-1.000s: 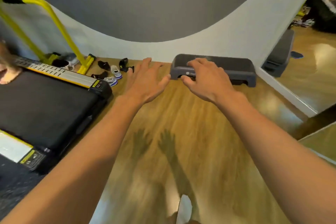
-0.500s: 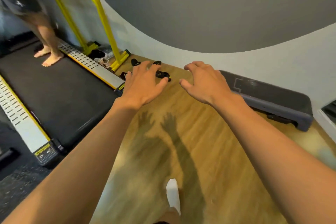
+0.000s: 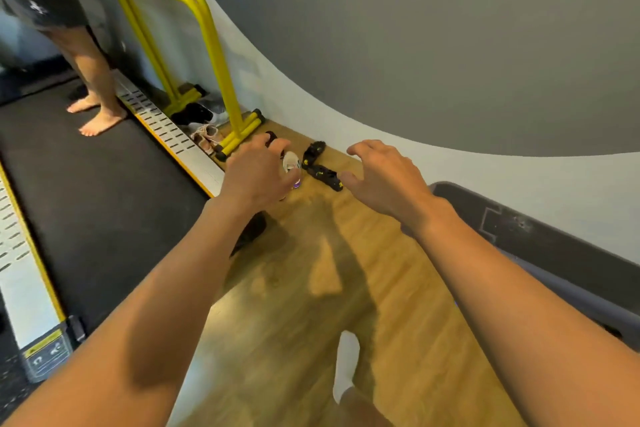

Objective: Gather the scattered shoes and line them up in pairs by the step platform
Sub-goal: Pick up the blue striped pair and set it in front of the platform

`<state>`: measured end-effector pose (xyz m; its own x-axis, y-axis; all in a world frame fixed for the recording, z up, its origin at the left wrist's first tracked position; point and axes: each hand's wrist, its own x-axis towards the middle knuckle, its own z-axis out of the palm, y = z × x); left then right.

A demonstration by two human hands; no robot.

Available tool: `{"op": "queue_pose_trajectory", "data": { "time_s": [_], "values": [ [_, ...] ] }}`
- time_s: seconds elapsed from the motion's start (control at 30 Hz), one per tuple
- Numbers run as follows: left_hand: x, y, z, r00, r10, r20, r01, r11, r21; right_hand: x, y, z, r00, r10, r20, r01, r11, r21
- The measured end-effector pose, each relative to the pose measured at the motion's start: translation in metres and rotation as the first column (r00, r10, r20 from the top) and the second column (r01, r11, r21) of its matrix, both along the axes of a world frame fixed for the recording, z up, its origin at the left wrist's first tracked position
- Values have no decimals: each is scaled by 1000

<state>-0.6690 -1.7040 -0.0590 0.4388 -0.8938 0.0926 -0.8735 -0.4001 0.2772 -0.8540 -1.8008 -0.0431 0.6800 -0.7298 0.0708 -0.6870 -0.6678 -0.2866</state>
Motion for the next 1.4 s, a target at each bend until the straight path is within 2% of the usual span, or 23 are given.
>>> {"op": "queue_pose_trajectory", "data": {
  "time_s": [0.1,0.4,0.57,0.73,0.87,1.0,1.17,1.27,1.4],
  "values": [
    [32,-46,-13,1000,25,-14,-24,999,37,37,-55,-14,998,26,51,-25,1000,-11],
    [128,-181,-46,976,188,-107,-169,972,161,154,-206,-61,997,74,9,-74,988,132],
    [191,-253,-87,940,286,-185,-243,944,224,234,-274,-102,994,105,-28,-96,970,223],
    [251,-325,-132,914,309,-261,-252,940,229,307,-341,-141,988,142,-63,-122,960,253],
    [291,-370,-164,866,387,-318,-303,910,283,355,-391,-174,982,162,-97,-129,950,285],
    [318,-408,-201,753,528,-392,-418,845,334,394,-439,-215,977,174,-124,-114,915,386],
    [334,-457,-274,525,696,-491,-584,714,387,438,-492,-290,967,163,-195,-50,873,485],
    [336,-489,-338,412,758,-506,-637,636,435,458,-516,-349,953,169,-250,-10,846,533],
    [349,-521,-448,194,793,-578,-718,516,467,483,-537,-451,946,143,-291,54,816,575]
  ]
}}
